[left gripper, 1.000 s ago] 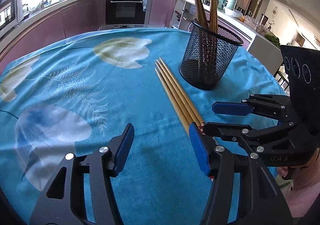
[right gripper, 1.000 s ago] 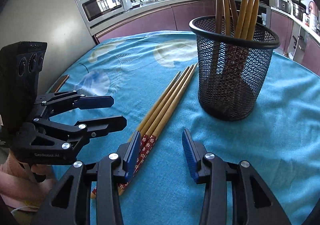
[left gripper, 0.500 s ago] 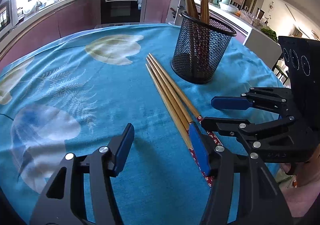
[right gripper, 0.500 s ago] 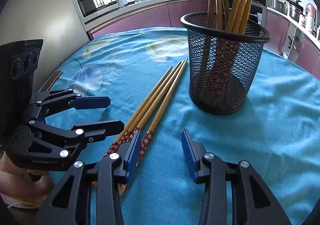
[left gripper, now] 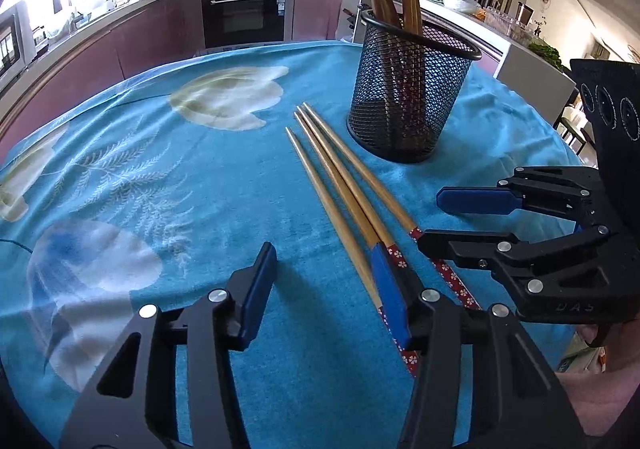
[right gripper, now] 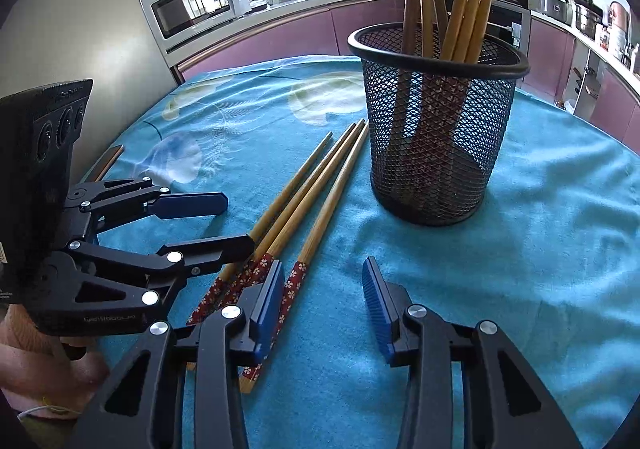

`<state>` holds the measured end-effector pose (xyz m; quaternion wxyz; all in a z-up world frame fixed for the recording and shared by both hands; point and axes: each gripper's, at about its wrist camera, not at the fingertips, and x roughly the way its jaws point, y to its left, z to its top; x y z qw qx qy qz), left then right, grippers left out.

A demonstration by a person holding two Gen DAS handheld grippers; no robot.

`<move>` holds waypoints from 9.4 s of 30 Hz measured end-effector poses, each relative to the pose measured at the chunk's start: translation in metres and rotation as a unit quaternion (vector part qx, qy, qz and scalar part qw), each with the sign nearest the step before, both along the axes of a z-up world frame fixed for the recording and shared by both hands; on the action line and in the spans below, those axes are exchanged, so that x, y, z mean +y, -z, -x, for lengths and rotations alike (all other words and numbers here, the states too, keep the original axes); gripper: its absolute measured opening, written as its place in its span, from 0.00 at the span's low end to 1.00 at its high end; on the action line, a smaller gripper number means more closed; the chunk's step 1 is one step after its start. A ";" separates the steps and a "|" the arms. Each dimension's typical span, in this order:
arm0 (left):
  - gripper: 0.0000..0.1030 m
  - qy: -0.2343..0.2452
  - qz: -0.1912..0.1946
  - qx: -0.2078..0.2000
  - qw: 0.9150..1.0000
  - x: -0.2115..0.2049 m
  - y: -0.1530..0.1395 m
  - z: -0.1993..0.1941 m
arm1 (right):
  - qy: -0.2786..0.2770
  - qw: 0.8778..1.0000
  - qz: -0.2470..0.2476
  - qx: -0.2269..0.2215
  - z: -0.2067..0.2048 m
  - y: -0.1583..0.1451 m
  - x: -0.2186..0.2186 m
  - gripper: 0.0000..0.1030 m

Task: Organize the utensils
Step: 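Close the left tool on one chopstick while the right tool grasps another, then lift the left tool's chopstick over the mesh cup while the right tool lifts its chopstick, then lower both chopsticks into the mesh cup and open both tools, then move both open tools back over the last chopsticks on the cloth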

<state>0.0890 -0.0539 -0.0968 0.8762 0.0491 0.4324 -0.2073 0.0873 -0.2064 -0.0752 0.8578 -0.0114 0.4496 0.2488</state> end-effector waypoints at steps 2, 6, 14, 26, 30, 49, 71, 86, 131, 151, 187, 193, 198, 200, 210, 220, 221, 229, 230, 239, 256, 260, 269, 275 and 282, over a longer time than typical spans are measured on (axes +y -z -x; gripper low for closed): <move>0.47 0.000 -0.004 -0.001 1.000 -0.001 0.000 0.001 | 0.000 1.000 0.001 -0.001 0.000 0.000 0.000 0.38; 0.42 -0.001 -0.015 -0.004 1.000 -0.002 0.001 0.000 | 0.000 1.000 0.008 -0.005 -0.002 0.000 0.004 0.38; 0.29 -0.015 -0.015 0.000 1.000 0.000 0.000 -0.012 | 0.004 1.000 0.017 -0.013 -0.014 0.001 0.014 0.30; 0.15 -0.030 -0.006 0.006 1.000 0.004 0.001 -0.020 | 0.014 1.000 0.005 0.004 -0.016 0.002 0.003 0.13; 0.15 -0.028 -0.011 0.005 1.000 0.000 0.002 -0.025 | 0.017 1.000 0.012 -0.005 -0.024 0.003 0.009 0.14; 0.07 -0.016 0.030 0.000 0.999 0.005 -0.011 -0.005 | 0.008 0.998 -0.057 -0.001 -0.013 -0.008 -0.010 0.05; 0.07 -0.003 0.019 0.022 1.000 -0.011 0.000 -0.022 | -0.001 1.000 -0.015 0.006 -0.026 0.000 0.004 0.06; 0.07 0.002 0.069 -0.015 0.998 0.008 -0.041 -0.003 | -0.004 0.996 -0.085 -0.035 0.000 -0.041 -0.023 0.06; 0.07 0.037 0.179 -0.129 0.975 0.006 -0.167 0.004 | 0.039 0.975 -0.125 -0.181 0.000 -0.139 -0.074 0.06; 0.07 0.039 0.187 -0.181 0.965 -0.016 -0.205 -0.016 | 0.050 0.967 -0.124 -0.218 -0.021 -0.163 -0.075 0.06; 0.07 0.050 0.100 -0.114 0.987 -0.061 -0.153 -0.058 | 0.051 0.986 -0.050 -0.152 -0.056 -0.125 -0.057 0.06; 0.07 0.054 0.092 -0.098 0.989 -0.067 -0.143 -0.066 | 0.048 0.990 -0.038 -0.130 -0.063 -0.114 -0.053 0.06; 0.07 0.052 0.088 -0.094 0.990 -0.067 -0.139 -0.074 | 0.050 0.991 -0.036 -0.117 -0.068 -0.106 -0.052 0.06; 0.07 0.050 0.088 -0.091 0.991 -0.069 -0.138 -0.073 | 0.051 0.992 -0.039 -0.112 -0.070 -0.104 -0.051 0.06; 0.08 0.044 0.085 -0.076 0.993 -0.071 -0.126 -0.083 | 0.064 0.991 -0.053 -0.105 -0.076 -0.098 -0.057 0.07; 0.12 0.036 0.090 -0.084 0.992 -0.059 -0.118 -0.073 | 0.075 0.989 -0.067 -0.110 -0.070 -0.099 -0.064 0.08; 0.15 0.033 0.092 -0.087 0.991 -0.056 -0.118 -0.070 | 0.075 0.989 -0.068 -0.110 -0.068 -0.099 -0.065 0.08; 0.31 0.005 0.086 -0.119 0.989 -0.028 -0.118 -0.041 | 0.060 0.987 -0.082 -0.123 -0.047 -0.104 -0.067 0.20; 0.34 0.003 0.083 -0.123 0.989 -0.024 -0.118 -0.037 | 0.053 0.987 -0.084 -0.127 -0.042 -0.105 -0.066 0.21; 0.42 -0.023 0.055 -0.094 0.994 0.010 -0.080 -0.011 | -0.002 0.991 -0.073 -0.108 -0.006 -0.082 -0.047 0.38; 0.47 -0.047 0.053 -0.038 0.997 0.032 -0.032 0.004 | -0.016 0.999 -0.033 -0.005 0.000 -0.006 0.013 0.38; 0.47 -0.045 0.054 -0.036 0.997 0.031 -0.030 0.006 | -0.015 1.000 -0.014 -0.008 0.001 -0.004 0.022 0.37; 0.48 -0.044 0.057 -0.031 0.997 0.032 -0.027 0.004 | -0.009 1.000 0.004 -0.011 -0.001 -0.001 0.022 0.36; 0.48 -0.036 0.053 -0.025 0.998 0.027 -0.022 0.004 | -0.002 1.000 -0.008 -0.001 -0.001 0.000 0.011 0.31; 0.48 -0.022 0.045 -0.019 0.999 0.016 -0.016 0.004 | 0.003 1.000 -0.002 0.002 -0.005 -0.002 0.007 0.31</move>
